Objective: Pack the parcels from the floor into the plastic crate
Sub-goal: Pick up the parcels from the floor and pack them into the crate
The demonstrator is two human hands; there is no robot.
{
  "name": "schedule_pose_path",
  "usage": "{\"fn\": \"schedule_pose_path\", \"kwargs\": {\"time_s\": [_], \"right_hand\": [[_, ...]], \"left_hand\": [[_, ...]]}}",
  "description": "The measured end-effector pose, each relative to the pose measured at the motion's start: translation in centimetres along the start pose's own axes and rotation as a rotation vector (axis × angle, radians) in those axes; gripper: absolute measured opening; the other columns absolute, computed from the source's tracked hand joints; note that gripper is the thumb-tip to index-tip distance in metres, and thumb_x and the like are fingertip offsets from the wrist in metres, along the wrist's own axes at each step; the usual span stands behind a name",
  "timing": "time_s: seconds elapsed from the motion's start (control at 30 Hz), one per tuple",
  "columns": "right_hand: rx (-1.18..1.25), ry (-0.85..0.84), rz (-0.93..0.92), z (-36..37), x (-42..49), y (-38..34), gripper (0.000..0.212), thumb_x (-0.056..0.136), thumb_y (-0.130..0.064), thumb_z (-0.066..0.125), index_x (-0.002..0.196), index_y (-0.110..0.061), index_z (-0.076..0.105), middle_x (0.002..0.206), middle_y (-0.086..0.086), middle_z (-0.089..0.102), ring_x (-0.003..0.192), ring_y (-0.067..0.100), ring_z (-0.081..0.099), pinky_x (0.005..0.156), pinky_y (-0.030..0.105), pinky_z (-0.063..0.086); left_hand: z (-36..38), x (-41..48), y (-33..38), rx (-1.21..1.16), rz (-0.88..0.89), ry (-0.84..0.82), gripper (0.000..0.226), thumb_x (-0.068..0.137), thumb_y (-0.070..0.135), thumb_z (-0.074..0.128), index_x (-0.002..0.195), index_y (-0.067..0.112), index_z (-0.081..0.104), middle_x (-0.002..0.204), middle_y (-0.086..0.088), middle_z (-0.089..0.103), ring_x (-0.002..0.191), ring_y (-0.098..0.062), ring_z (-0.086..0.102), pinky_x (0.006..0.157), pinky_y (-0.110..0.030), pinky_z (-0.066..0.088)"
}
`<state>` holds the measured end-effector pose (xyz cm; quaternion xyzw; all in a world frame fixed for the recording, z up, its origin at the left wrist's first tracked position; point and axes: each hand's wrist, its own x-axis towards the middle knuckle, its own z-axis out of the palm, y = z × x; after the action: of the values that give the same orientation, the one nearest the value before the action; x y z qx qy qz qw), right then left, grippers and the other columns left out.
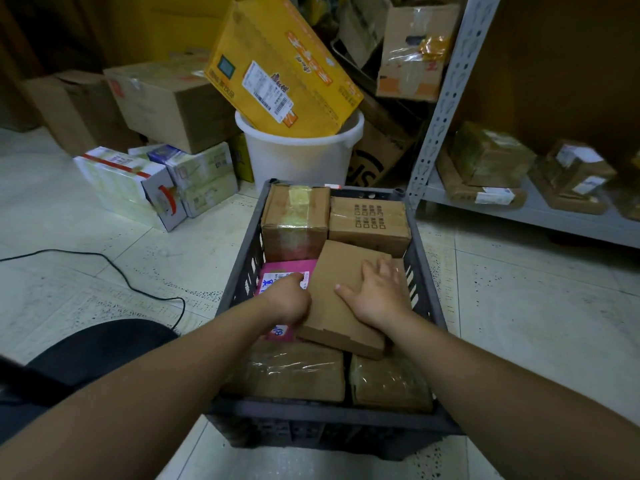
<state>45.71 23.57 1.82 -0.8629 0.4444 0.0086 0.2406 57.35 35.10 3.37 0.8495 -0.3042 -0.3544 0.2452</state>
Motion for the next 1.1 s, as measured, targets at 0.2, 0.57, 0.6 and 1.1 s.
{"fn": "schedule_pose_path", "kwargs": {"time_s": [0.2, 0.57, 0.6, 1.1], "right_hand": [[0.054, 0.048, 0.061, -0.2, -0.6, -0.8, 0.095, 0.081, -0.056, 0.065, 0.152, -0.014, 0.016, 0.16, 0.013, 0.006, 0.145, 0.033, 0.014, 0.114, 0.039, 0.023], [0.215, -0.019, -0.026, 1.6, -0.4, -4.0, 0.065, 0.085, -0.035, 0.068, 0.137, -0.009, 0.04, 0.143, 0.01, 0.039, 0.129, 0.028, 0.042, 0.102, 0.032, 0.036], [0.212, -0.023, -0.024, 1.8, -0.3, -4.1, 0.064, 0.086, -0.035, 0.068, 0.137, -0.008, 0.041, 0.143, 0.011, 0.039, 0.129, 0.029, 0.042, 0.102, 0.032, 0.036], [-0.034, -0.051, -0.082, 3.8, 1.7, -5.9, 0.055, 0.093, -0.034, 0.057, 0.138, -0.007, 0.042, 0.137, 0.014, 0.047, 0.123, 0.033, 0.048, 0.096, 0.036, 0.041]], "left_hand": [[0.8, -1.6, -0.1, 0.196, -0.017, -0.083, 0.035, 0.094, 0.027, 0.05, 0.121, 0.005, 0.05, 0.122, -0.013, 0.056, 0.107, -0.027, 0.056, 0.081, -0.027, 0.043], [-1.9, -2.8, -1.9, 0.472, -0.056, 0.096, 0.047, 0.097, 0.038, 0.043, 0.13, 0.004, 0.045, 0.127, -0.015, 0.052, 0.114, -0.027, 0.054, 0.092, -0.033, 0.043], [-2.0, -2.6, -2.1, 0.48, -0.07, 0.119, 0.051, 0.097, 0.039, 0.045, 0.133, 0.004, 0.04, 0.13, -0.017, 0.048, 0.116, -0.028, 0.052, 0.095, -0.034, 0.042], [-0.8, -0.6, -2.5, 0.636, 0.027, 0.067, 0.06, 0.092, 0.048, 0.047, 0.137, 0.009, 0.037, 0.139, -0.02, 0.041, 0.124, -0.036, 0.039, 0.102, -0.04, 0.033]]}}
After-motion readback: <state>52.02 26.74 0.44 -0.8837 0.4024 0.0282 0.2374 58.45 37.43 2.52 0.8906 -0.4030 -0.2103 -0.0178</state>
